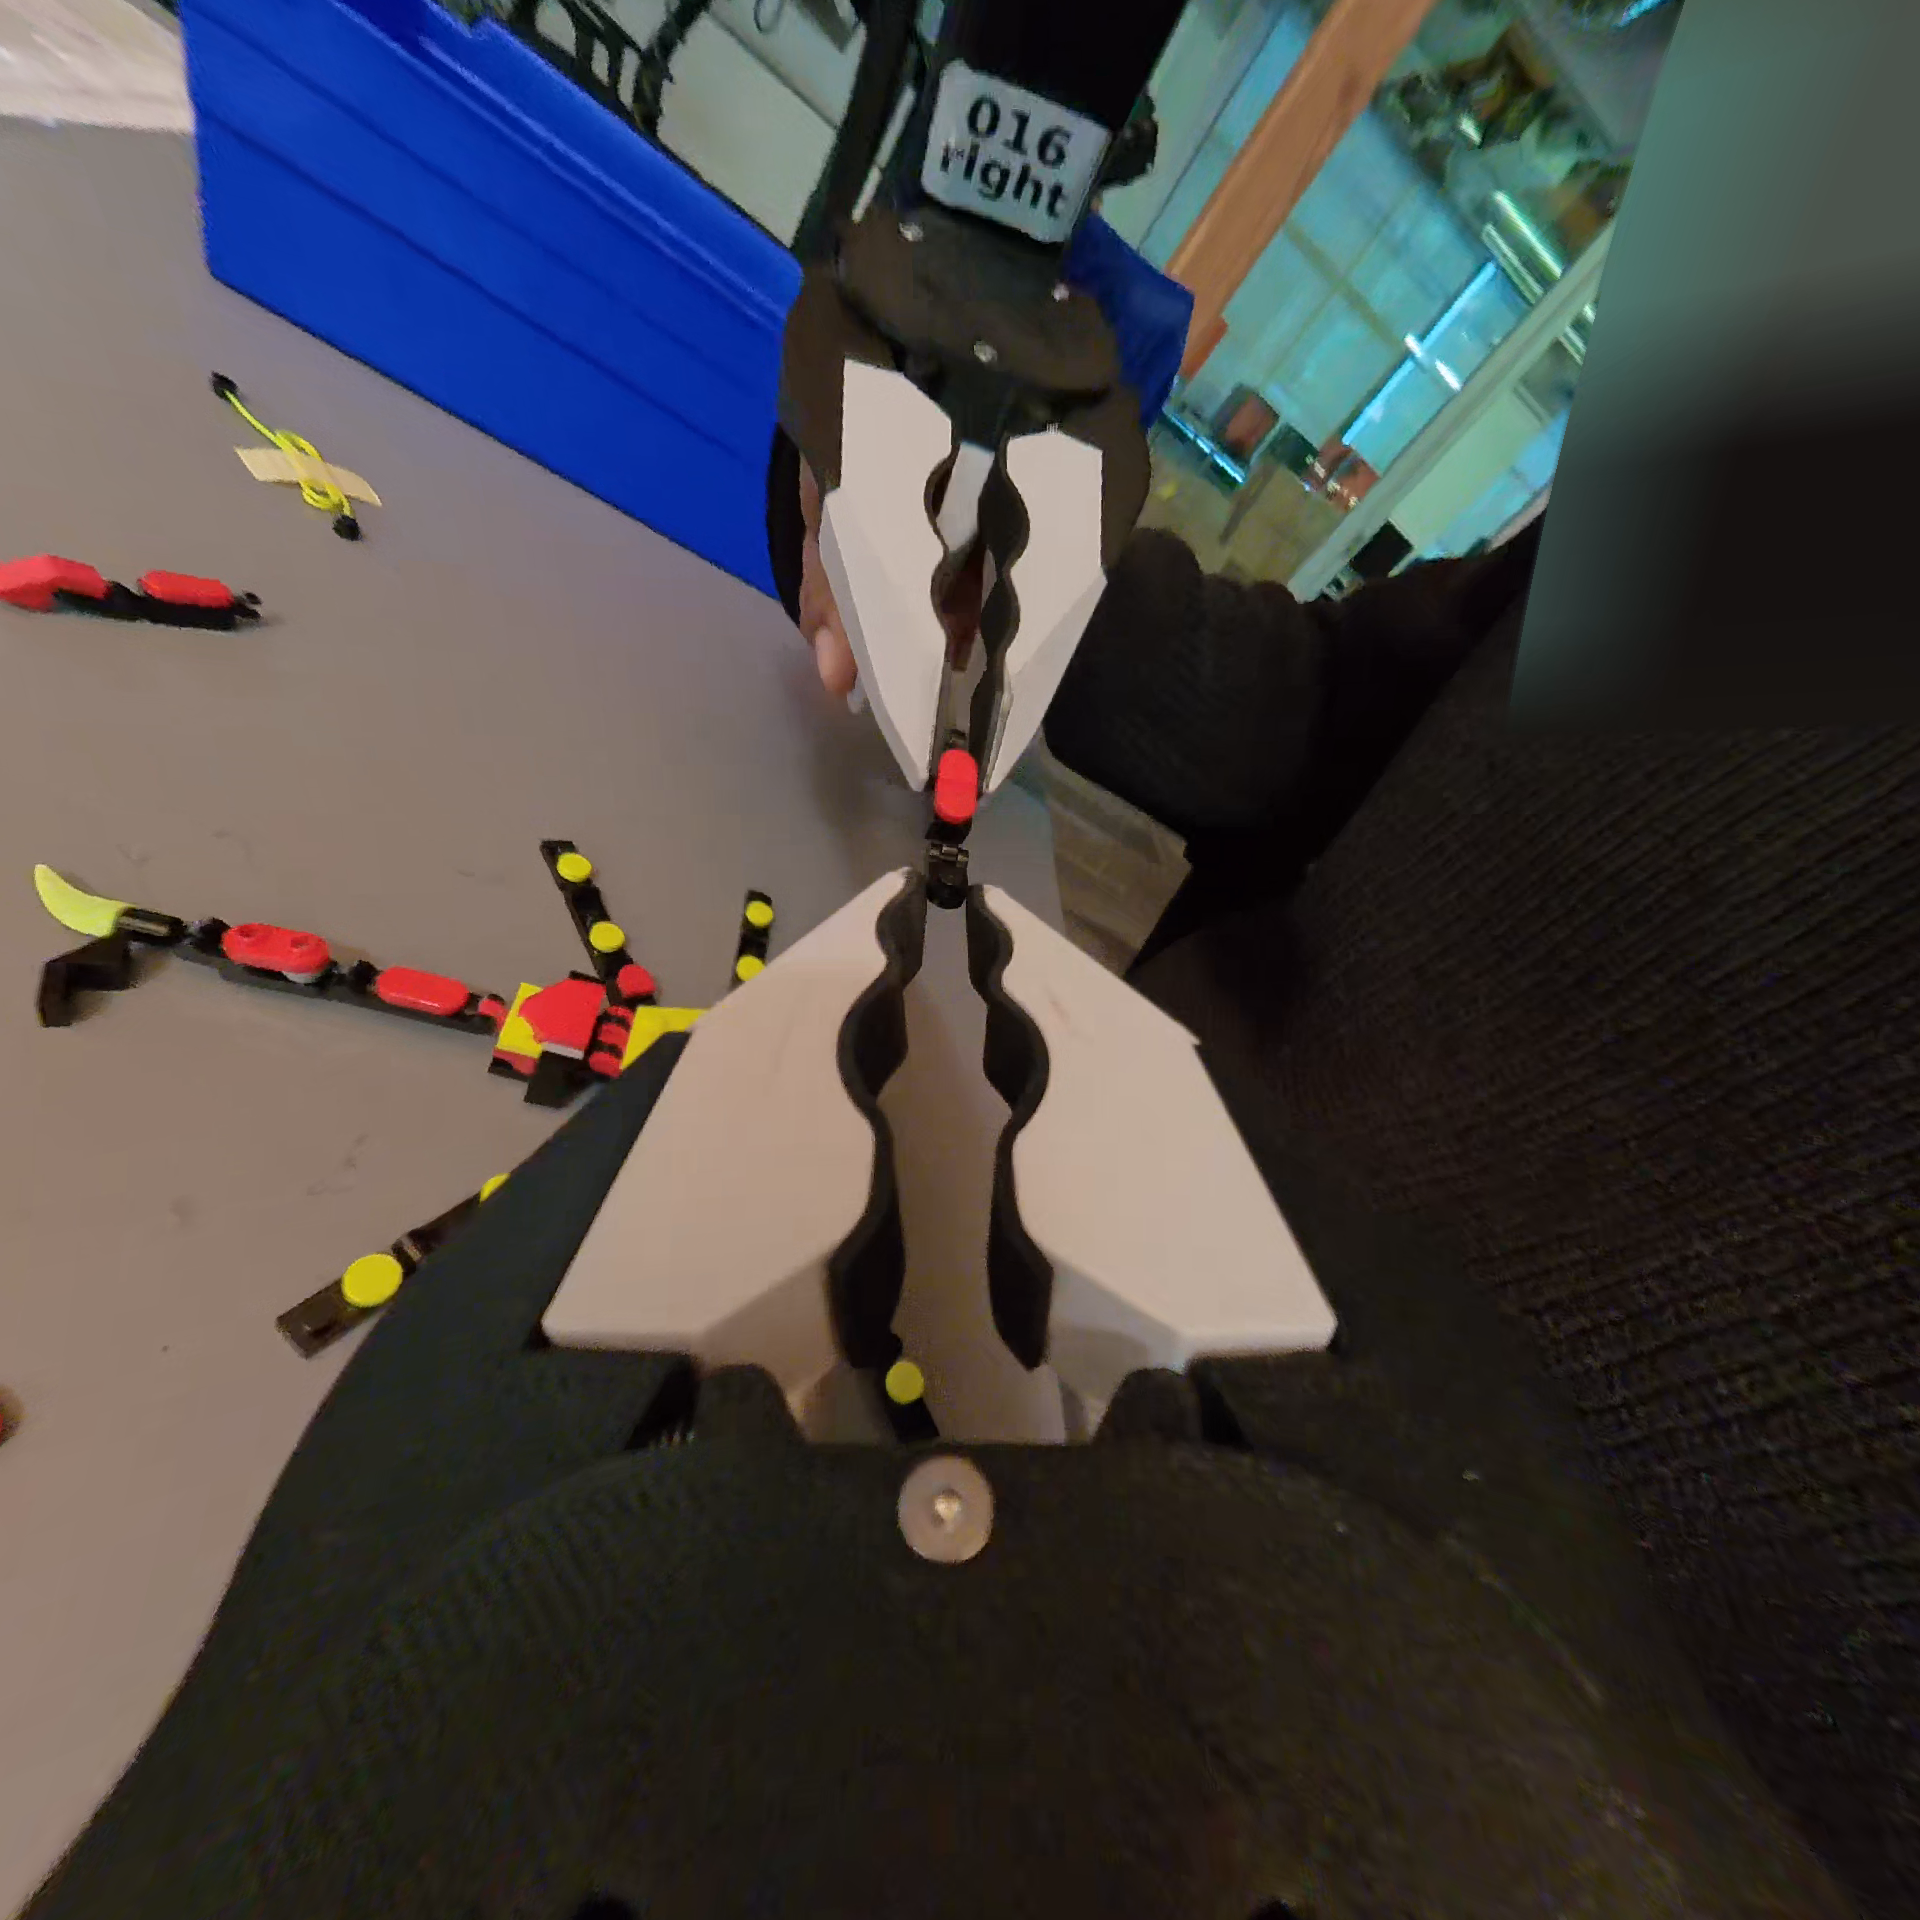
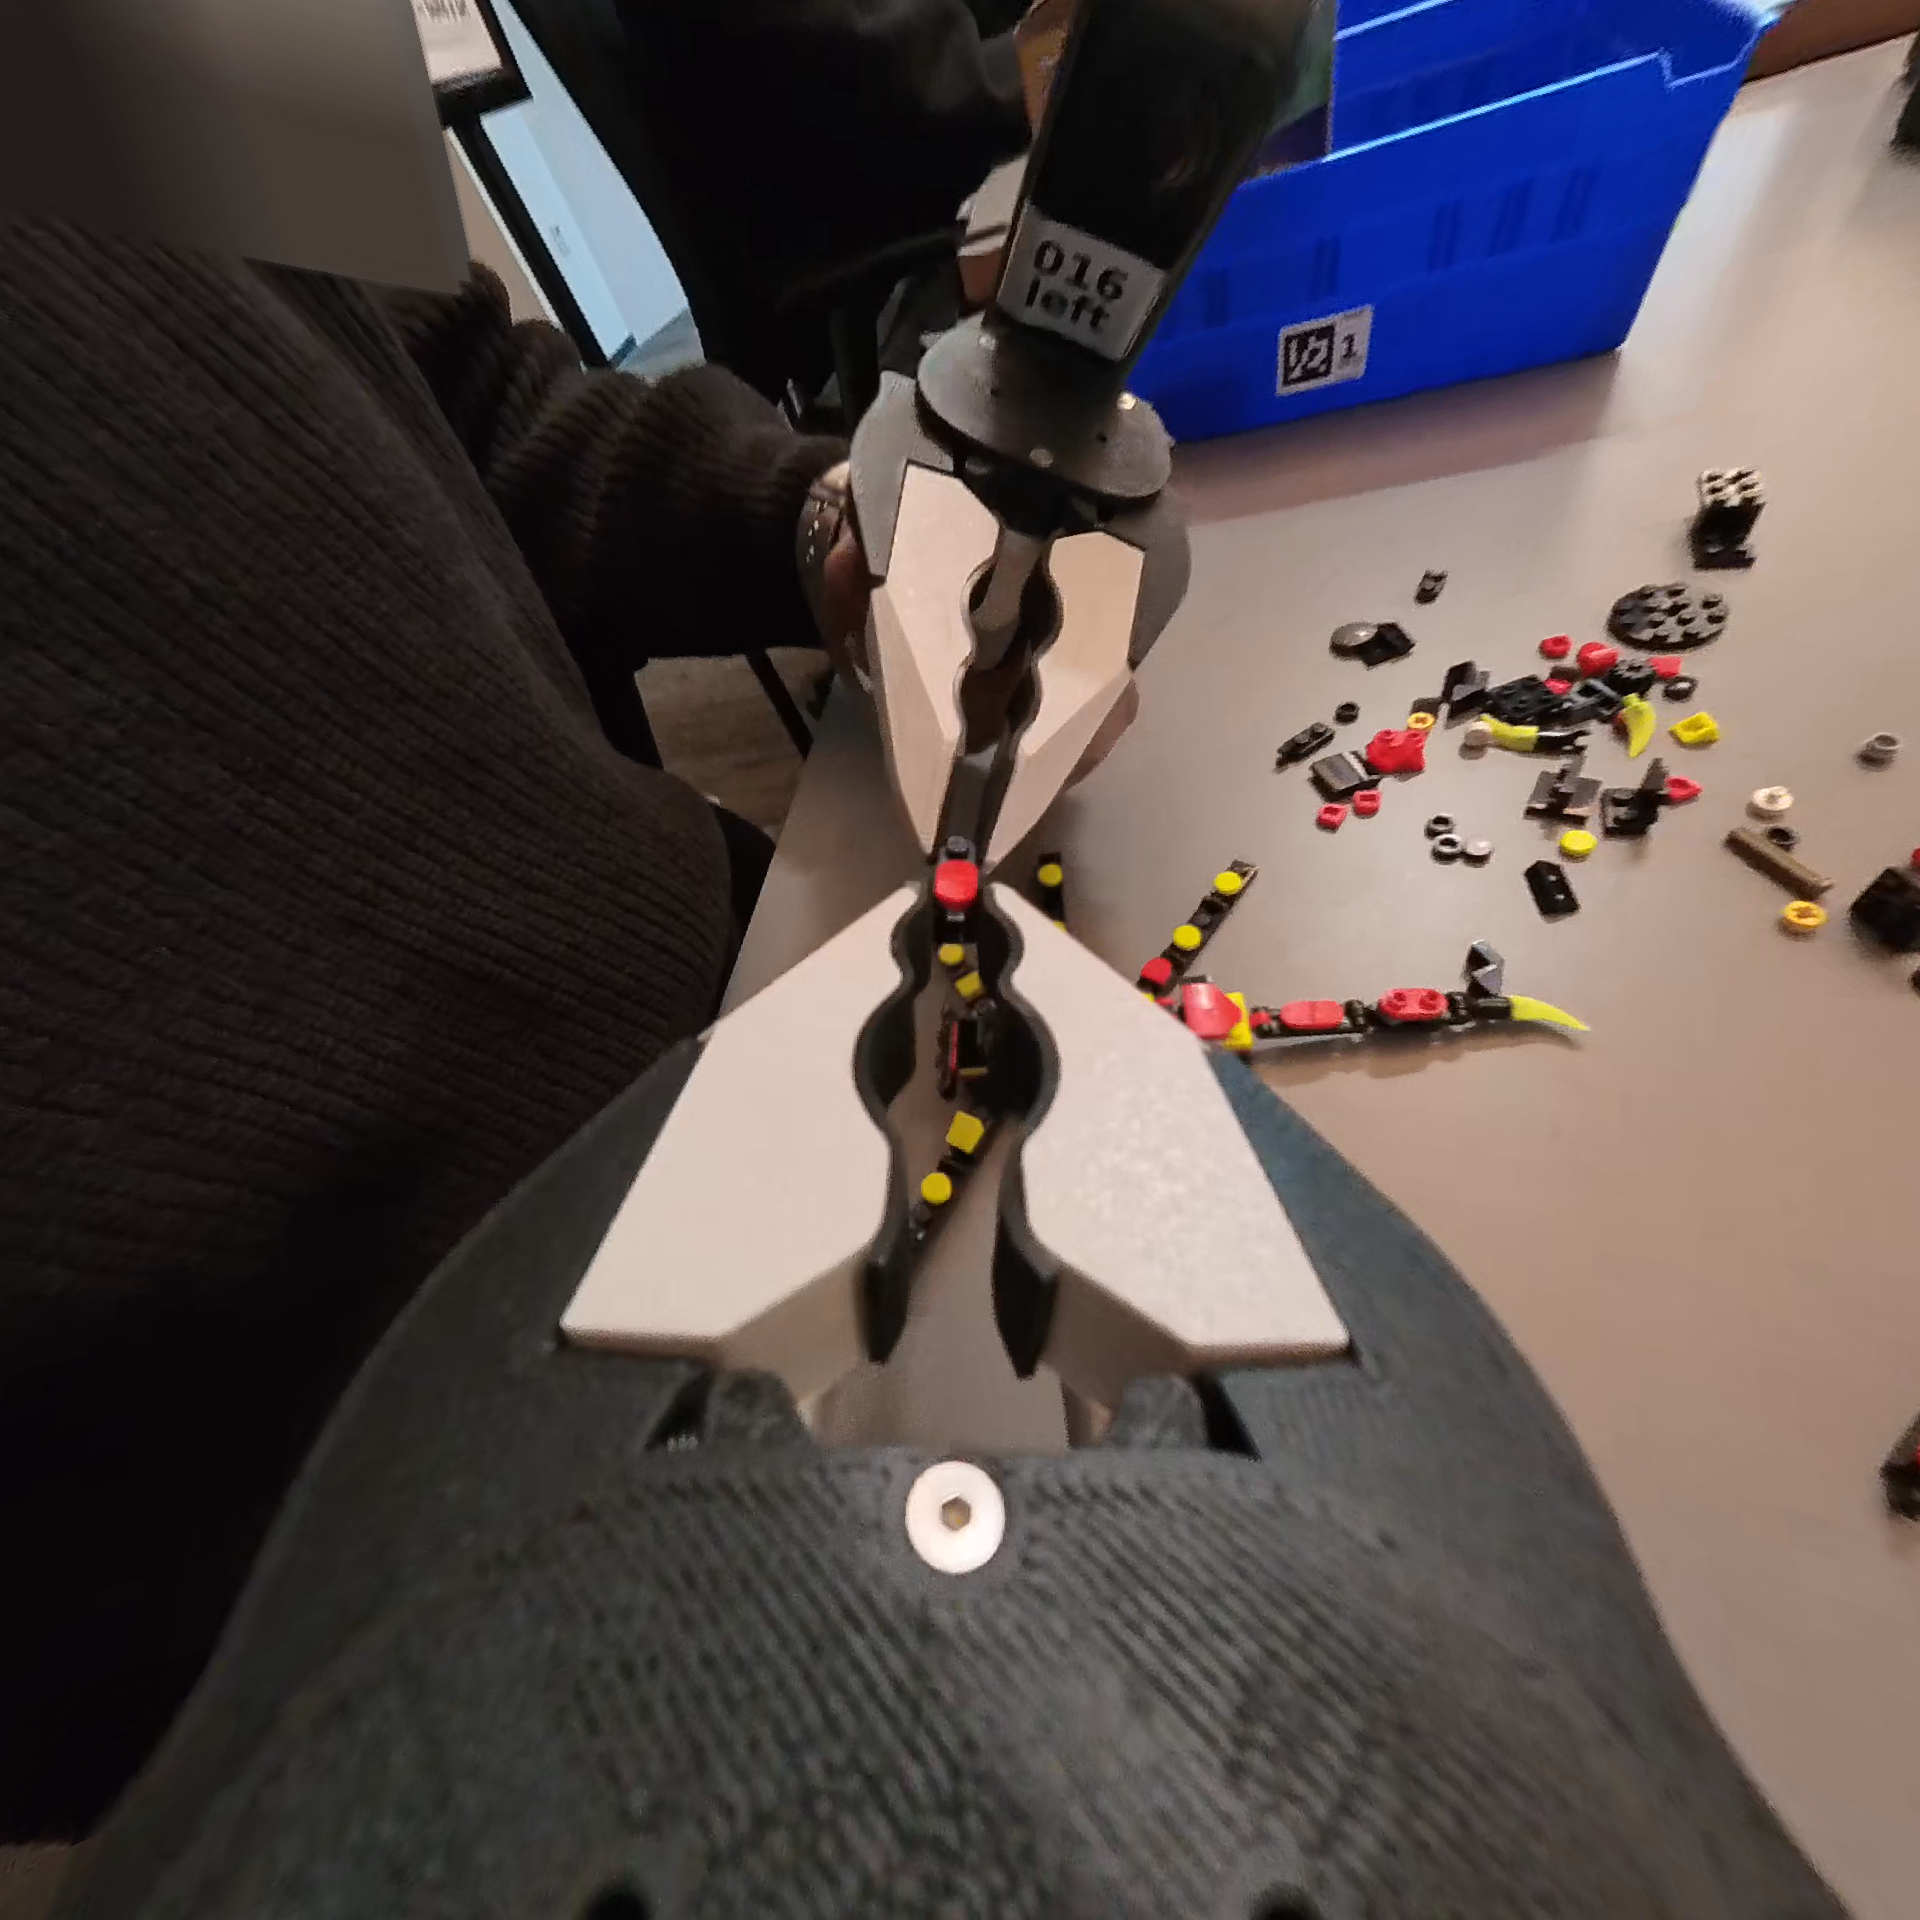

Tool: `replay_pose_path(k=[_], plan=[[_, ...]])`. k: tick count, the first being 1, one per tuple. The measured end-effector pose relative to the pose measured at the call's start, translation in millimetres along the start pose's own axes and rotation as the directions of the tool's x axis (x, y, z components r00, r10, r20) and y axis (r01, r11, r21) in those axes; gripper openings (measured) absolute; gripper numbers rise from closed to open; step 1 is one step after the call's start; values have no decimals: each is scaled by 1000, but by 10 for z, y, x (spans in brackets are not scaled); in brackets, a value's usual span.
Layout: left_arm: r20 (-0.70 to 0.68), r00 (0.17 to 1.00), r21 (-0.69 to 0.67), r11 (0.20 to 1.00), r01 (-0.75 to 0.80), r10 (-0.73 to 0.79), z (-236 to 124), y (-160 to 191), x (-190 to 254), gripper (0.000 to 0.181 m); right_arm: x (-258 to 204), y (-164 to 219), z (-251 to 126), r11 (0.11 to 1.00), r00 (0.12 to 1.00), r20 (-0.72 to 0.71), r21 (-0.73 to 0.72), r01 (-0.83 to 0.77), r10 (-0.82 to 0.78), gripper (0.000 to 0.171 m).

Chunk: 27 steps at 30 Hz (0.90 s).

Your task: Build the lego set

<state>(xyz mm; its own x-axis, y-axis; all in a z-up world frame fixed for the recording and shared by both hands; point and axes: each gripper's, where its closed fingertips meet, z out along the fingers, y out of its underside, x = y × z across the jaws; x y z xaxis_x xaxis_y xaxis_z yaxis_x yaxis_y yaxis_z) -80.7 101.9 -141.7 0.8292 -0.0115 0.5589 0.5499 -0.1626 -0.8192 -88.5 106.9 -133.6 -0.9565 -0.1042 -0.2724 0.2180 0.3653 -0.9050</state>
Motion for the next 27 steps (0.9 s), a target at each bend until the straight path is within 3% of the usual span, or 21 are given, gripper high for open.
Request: replay_pose_path(k=[4, 11, 14, 18, 24, 27], plan=[[65, 997, 4, 999, -49, 48, 5, -13, -50, 20, 77, -53, -43, 997, 999, -17, 57, -46, 47, 6], [108, 994, 94, 995, -44, 34, -52, -167, -103, 26, 143, -98, -55, 986, 992, -18, 109, -125, 128, 6], [248, 946, 117, 963, -243, 208, -122, -286, -137, 32, 184, -111, -21, 961, 970, 18, 139, -241, 241, 5], [346, 856, -6, 913, -407, 384, -93, -212, -160, 22, 241, -183, -34, 882, 907, 108, 209, -422, 408, 5], [367, 846, 16, 907, -422, 387, -113, -260, -171, 15, 284, -62, -6, 793, 809, 155, 159, -587, 568, 5], [341, 853, -36, 913, -407, 395, -66, -142, -203, 14, 285, -12, 37, 730, 741, 194, 138, -669, 643, 5]])
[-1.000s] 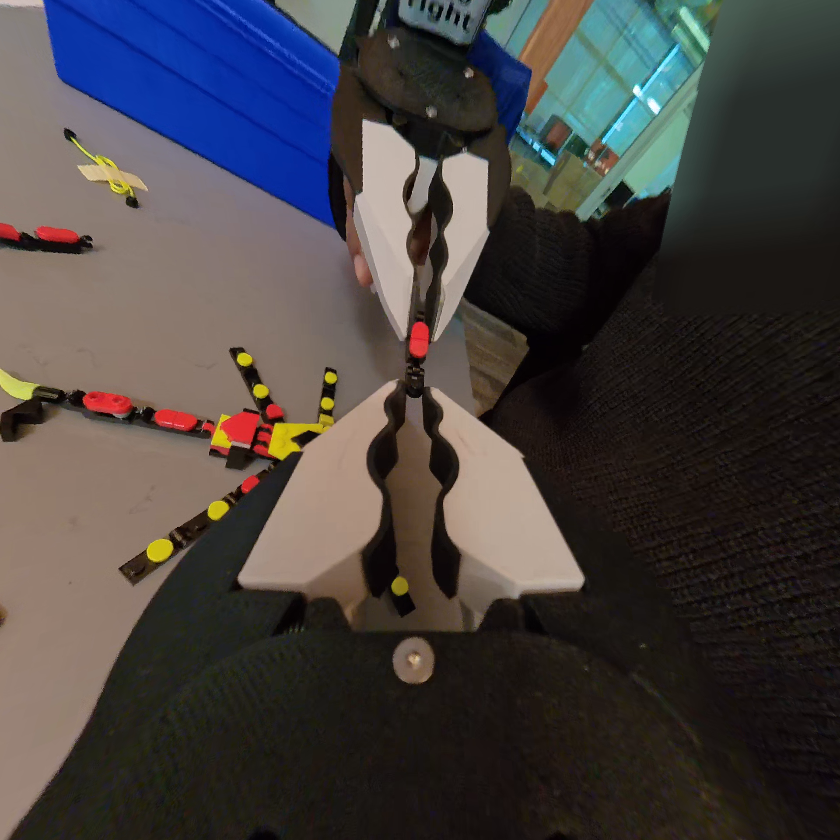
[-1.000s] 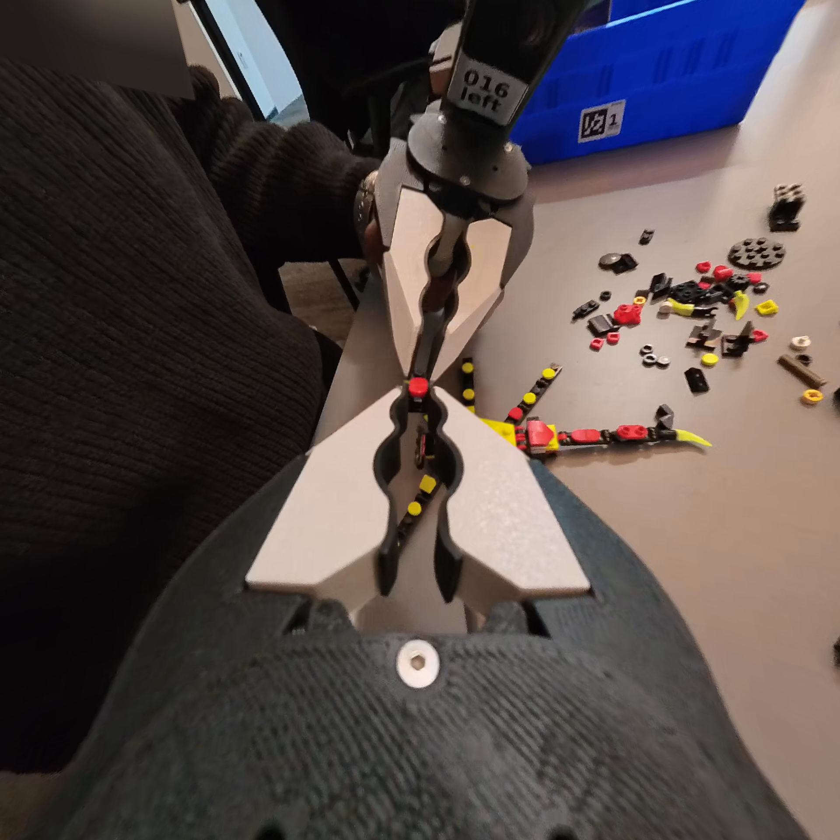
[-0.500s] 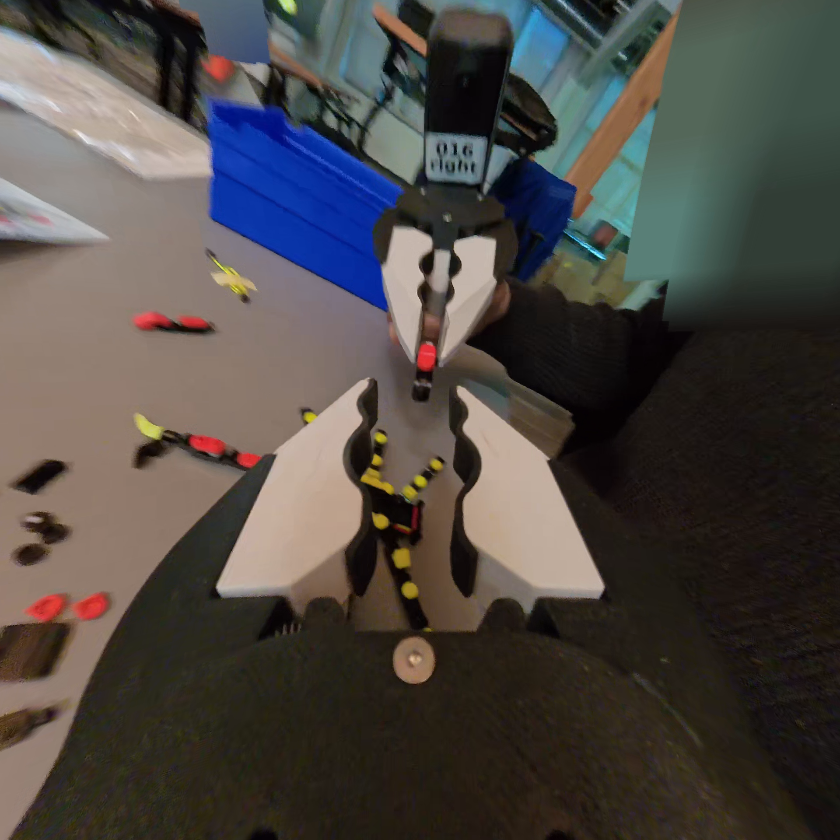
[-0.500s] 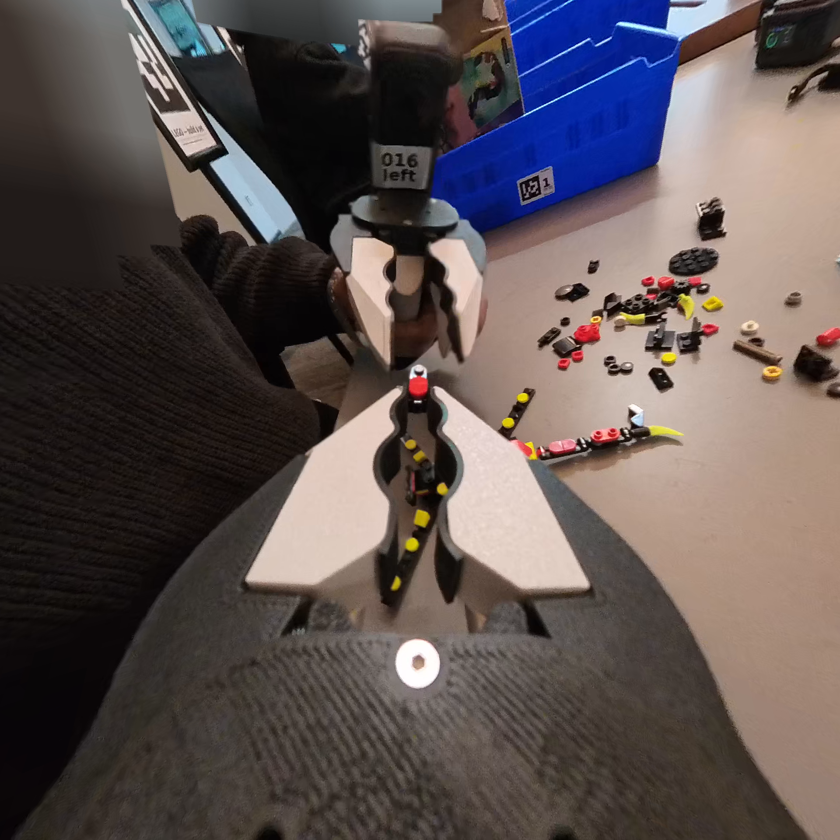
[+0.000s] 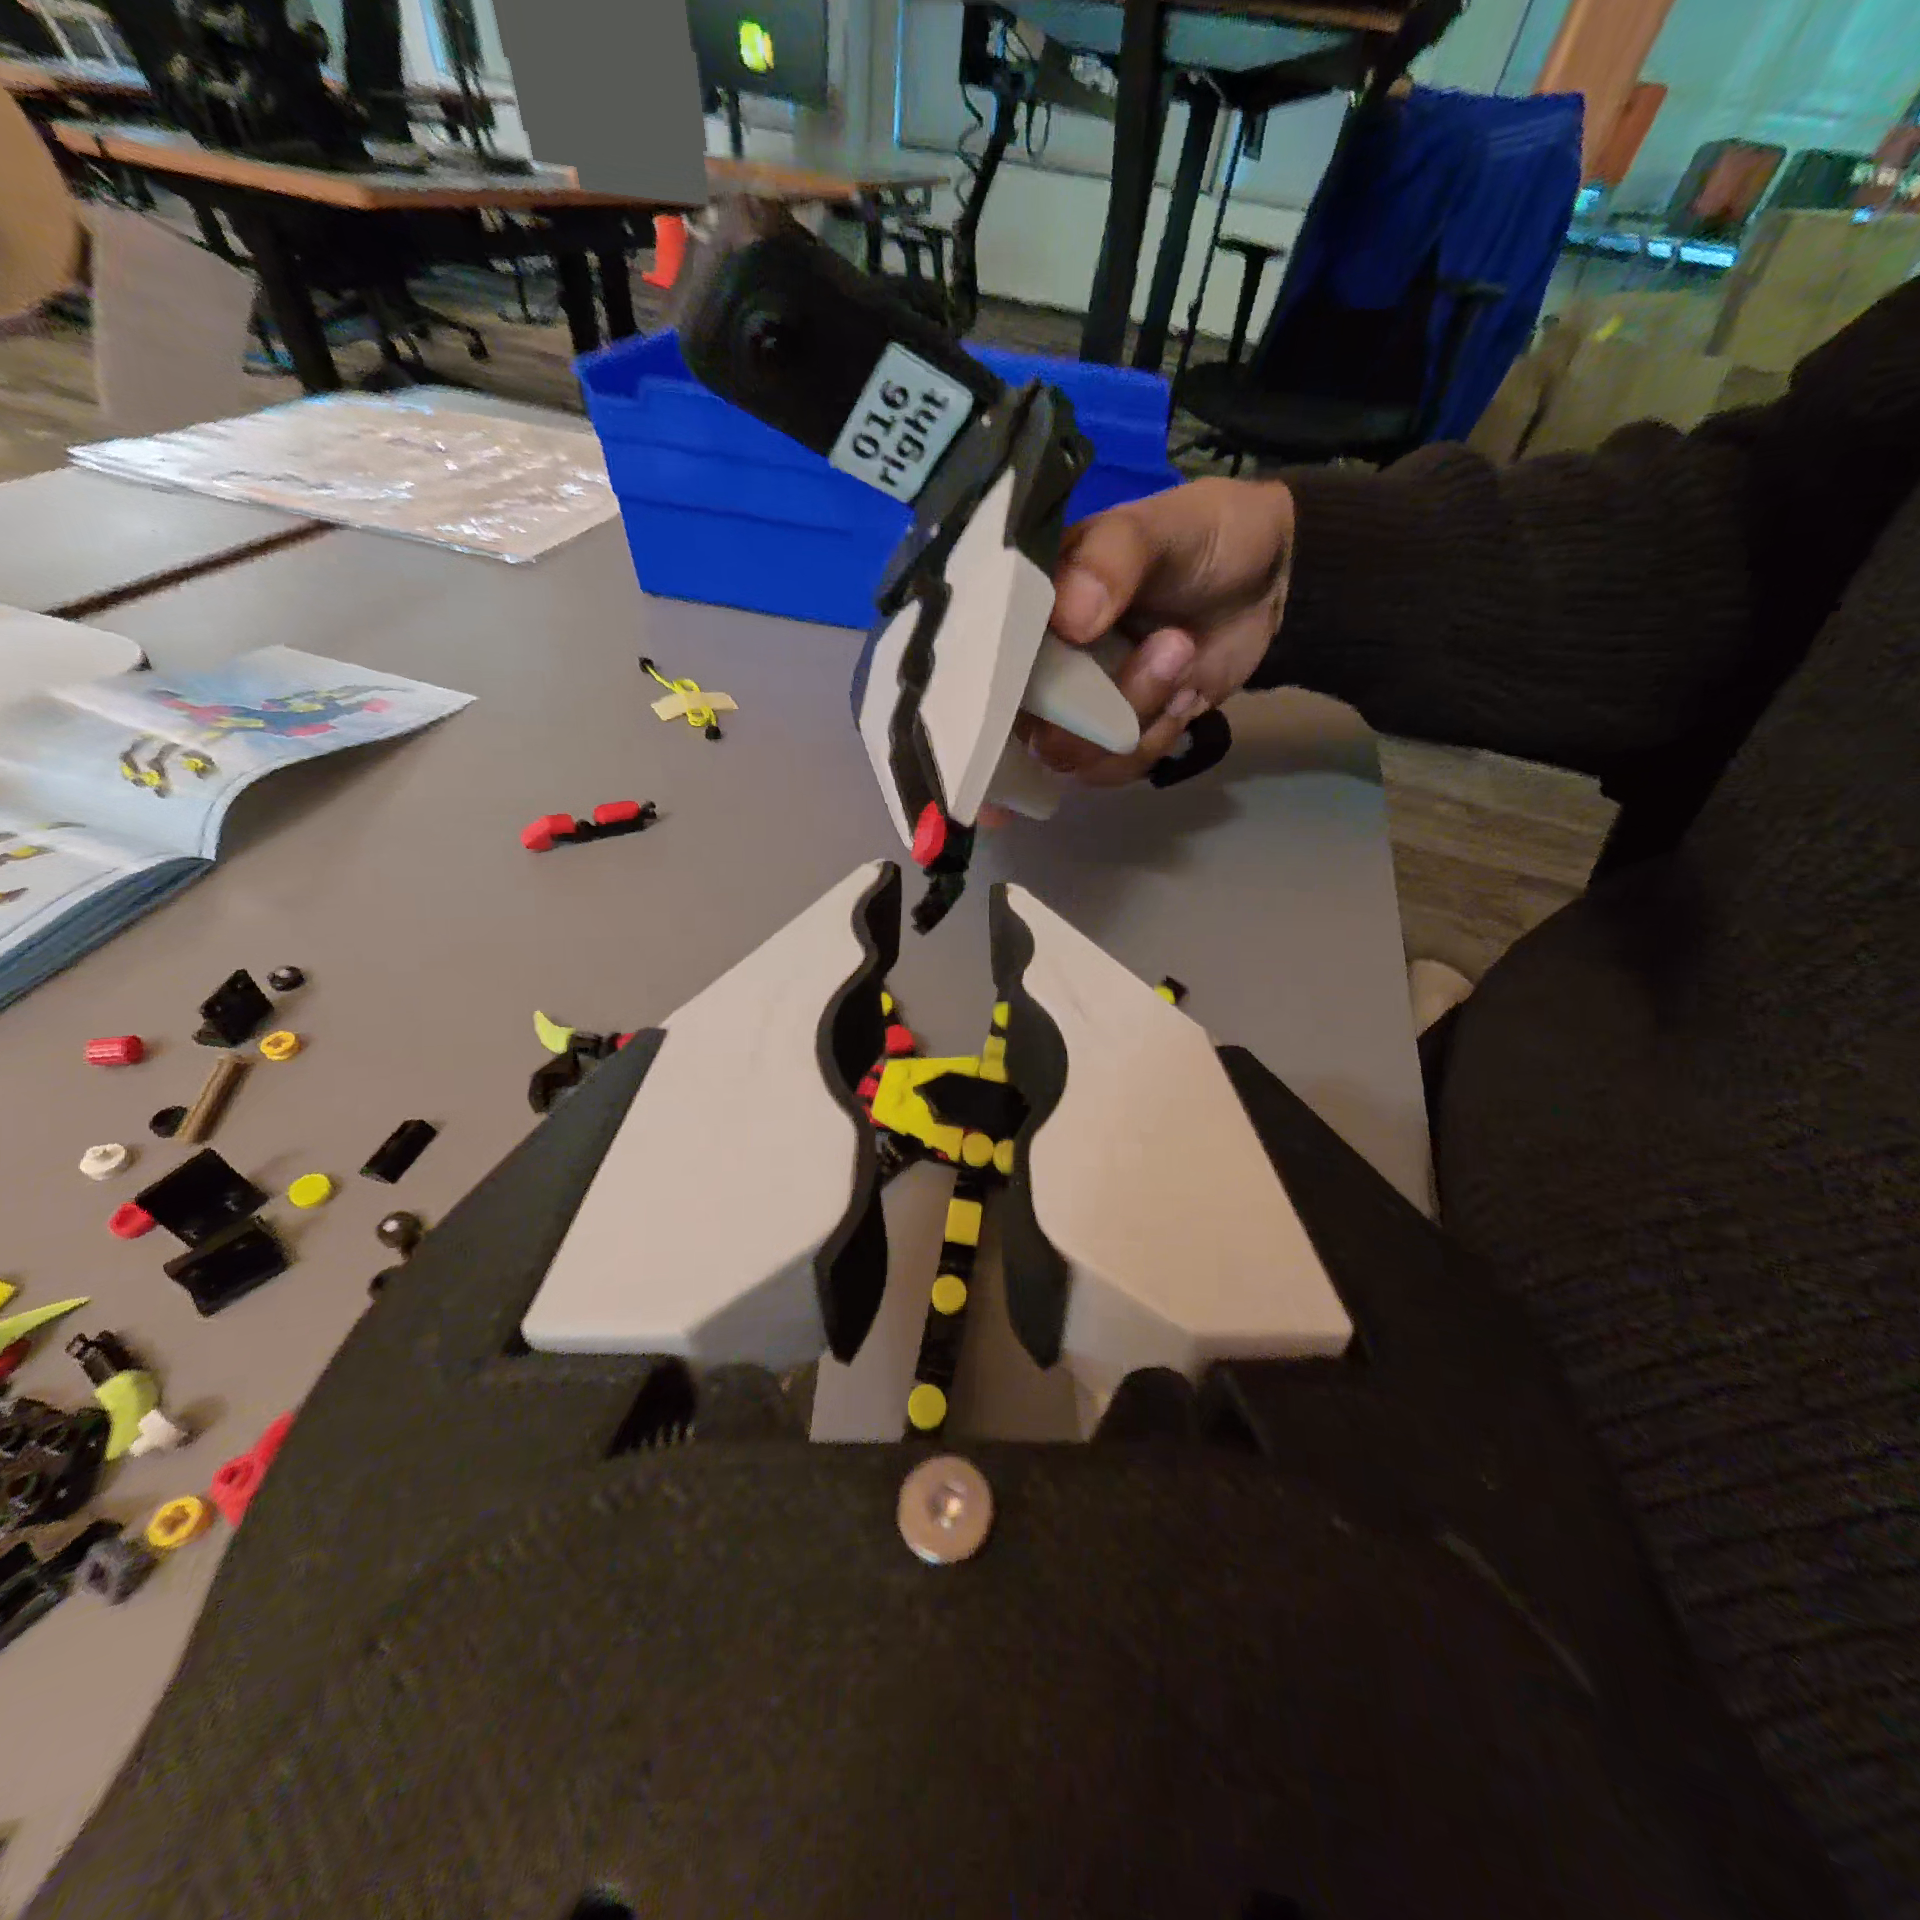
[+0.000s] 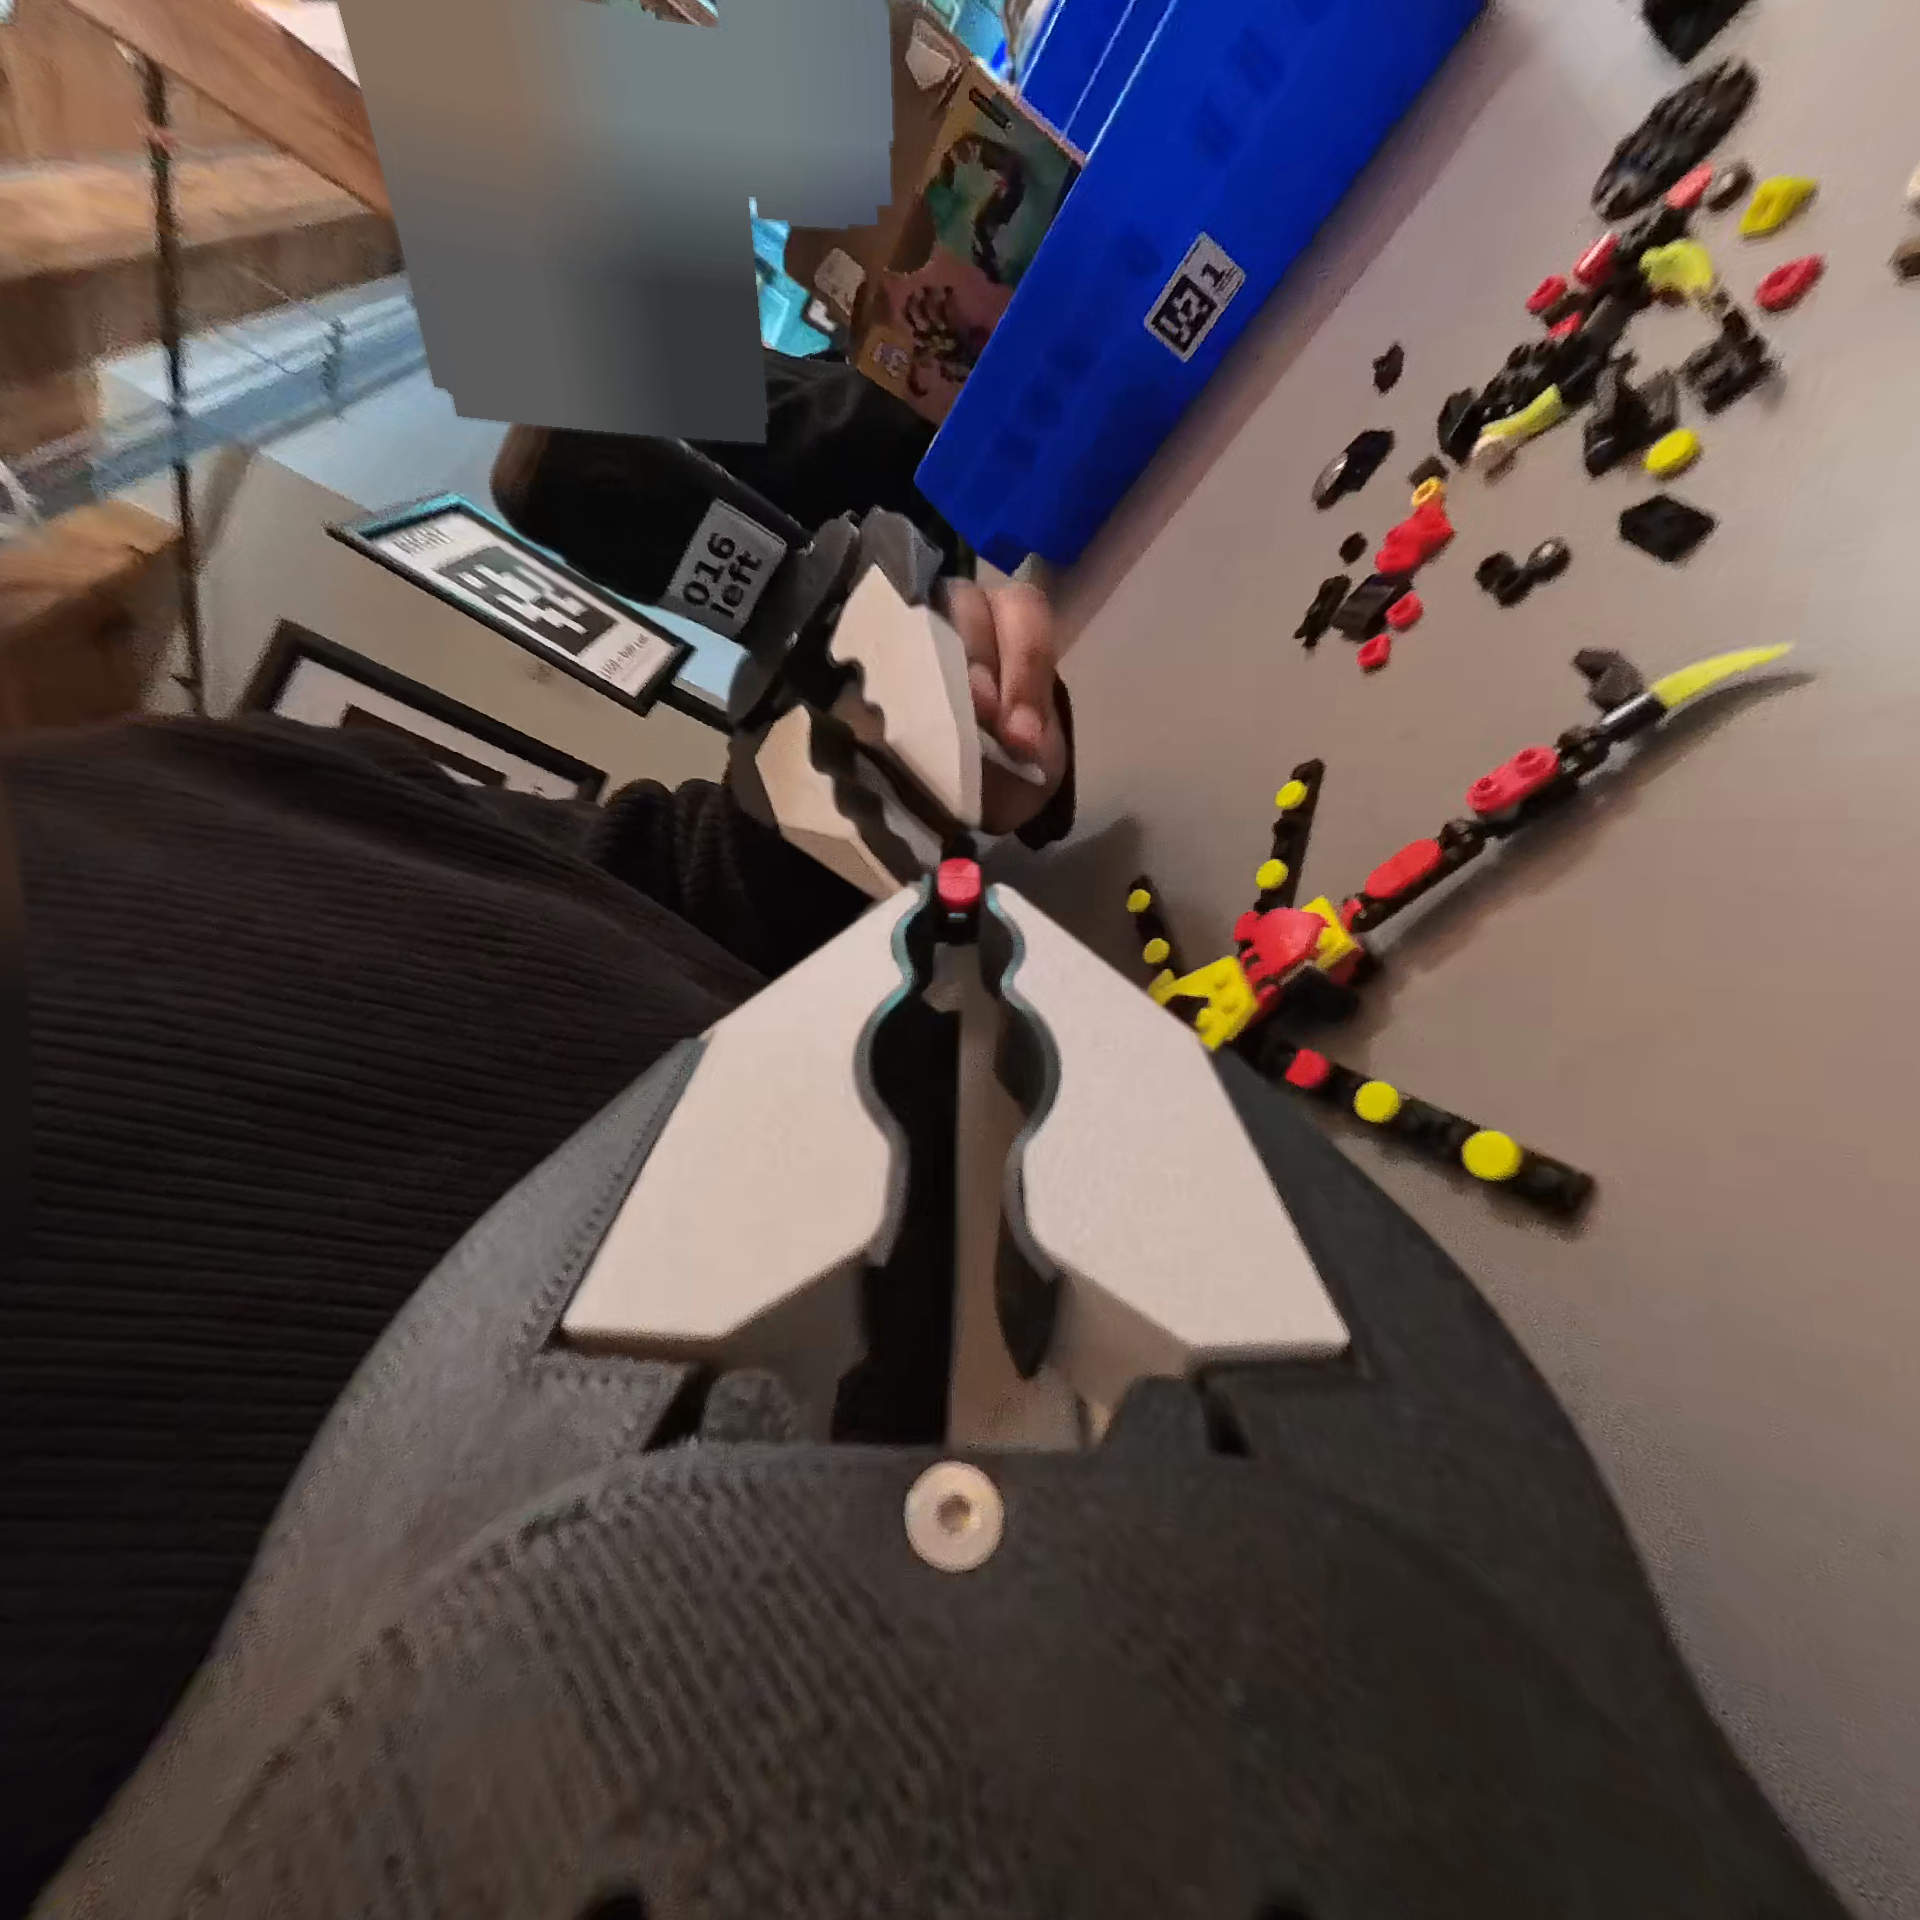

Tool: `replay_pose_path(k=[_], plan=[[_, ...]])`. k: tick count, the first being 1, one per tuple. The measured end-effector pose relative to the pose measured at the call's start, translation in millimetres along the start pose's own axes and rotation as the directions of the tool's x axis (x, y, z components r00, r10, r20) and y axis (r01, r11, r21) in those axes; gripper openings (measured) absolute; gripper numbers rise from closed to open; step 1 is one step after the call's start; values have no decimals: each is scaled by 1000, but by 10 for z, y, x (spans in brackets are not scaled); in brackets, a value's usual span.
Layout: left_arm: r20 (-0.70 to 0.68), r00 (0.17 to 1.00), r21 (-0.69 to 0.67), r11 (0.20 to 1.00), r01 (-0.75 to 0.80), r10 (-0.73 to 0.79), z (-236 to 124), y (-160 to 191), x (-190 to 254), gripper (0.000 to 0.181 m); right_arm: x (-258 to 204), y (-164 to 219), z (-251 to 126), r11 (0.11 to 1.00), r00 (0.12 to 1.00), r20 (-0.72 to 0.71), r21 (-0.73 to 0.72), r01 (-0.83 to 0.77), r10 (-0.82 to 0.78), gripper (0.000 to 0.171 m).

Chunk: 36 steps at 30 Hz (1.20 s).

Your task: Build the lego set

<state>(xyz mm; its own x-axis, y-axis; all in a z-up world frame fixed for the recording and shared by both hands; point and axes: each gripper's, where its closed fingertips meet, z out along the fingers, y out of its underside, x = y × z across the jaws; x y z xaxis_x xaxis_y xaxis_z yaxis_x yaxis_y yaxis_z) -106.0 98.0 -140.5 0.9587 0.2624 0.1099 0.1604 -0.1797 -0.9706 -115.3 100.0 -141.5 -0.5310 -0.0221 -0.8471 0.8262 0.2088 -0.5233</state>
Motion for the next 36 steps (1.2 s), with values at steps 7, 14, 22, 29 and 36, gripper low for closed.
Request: replay_pose_path(k=[7, 14, 22, 29, 36], plan=[[1, 1000, -36, 999, 3, -3, 18, 71, -9, 3, -25, 1, 24, 996, 995, 46, 17, -88, 87, 5], [3, 1000, -13, 1000, 12, -12, 2, 20, -19, 1, 21, -22, 4, 992, 993, 36, 41, -118, 117, 5], [8, 1000, -25, 1000, 10, -10, 1, 60, -43, 1, 2, -58, -26, 988, 989, 52, 59, -139, 137, 5], [-6, 1000, -3, 1000, 28, -28, 0, 31, -30, 1, -11, -33, -1, 975, 972, 100, 53, -218, 212, 5], [-12, 1000, -4, 1000, 19, -19, 4, 36, -16, 1, -21, -30, 6, 967, 962, 124, 53, -251, 243, 5]])
